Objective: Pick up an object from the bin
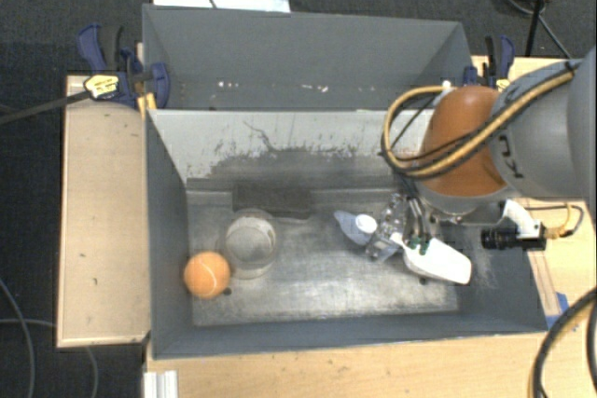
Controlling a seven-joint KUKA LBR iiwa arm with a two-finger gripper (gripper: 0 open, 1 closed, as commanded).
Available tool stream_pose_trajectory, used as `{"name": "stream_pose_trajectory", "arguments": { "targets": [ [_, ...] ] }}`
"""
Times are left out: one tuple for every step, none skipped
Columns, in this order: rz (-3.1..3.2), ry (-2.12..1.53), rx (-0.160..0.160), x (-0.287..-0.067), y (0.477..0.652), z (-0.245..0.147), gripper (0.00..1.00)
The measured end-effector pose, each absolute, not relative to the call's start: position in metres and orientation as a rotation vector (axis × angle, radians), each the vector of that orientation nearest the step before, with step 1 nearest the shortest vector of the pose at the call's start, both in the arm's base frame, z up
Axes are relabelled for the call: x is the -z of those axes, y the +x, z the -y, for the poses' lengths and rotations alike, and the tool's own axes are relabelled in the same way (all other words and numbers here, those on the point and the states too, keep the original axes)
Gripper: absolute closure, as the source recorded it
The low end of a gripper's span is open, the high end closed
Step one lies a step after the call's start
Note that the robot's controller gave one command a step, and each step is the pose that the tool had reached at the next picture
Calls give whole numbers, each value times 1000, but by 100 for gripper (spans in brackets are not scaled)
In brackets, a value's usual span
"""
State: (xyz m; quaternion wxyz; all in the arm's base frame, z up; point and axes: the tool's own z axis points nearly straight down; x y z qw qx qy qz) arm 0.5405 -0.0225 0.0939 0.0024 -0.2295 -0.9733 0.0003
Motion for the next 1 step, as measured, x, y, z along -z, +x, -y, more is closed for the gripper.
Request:
{"name": "stream_pose_trajectory", "arguments": {
  "targets": [
    [3057,-721,0,-111,542,23,100]
  ]
}}
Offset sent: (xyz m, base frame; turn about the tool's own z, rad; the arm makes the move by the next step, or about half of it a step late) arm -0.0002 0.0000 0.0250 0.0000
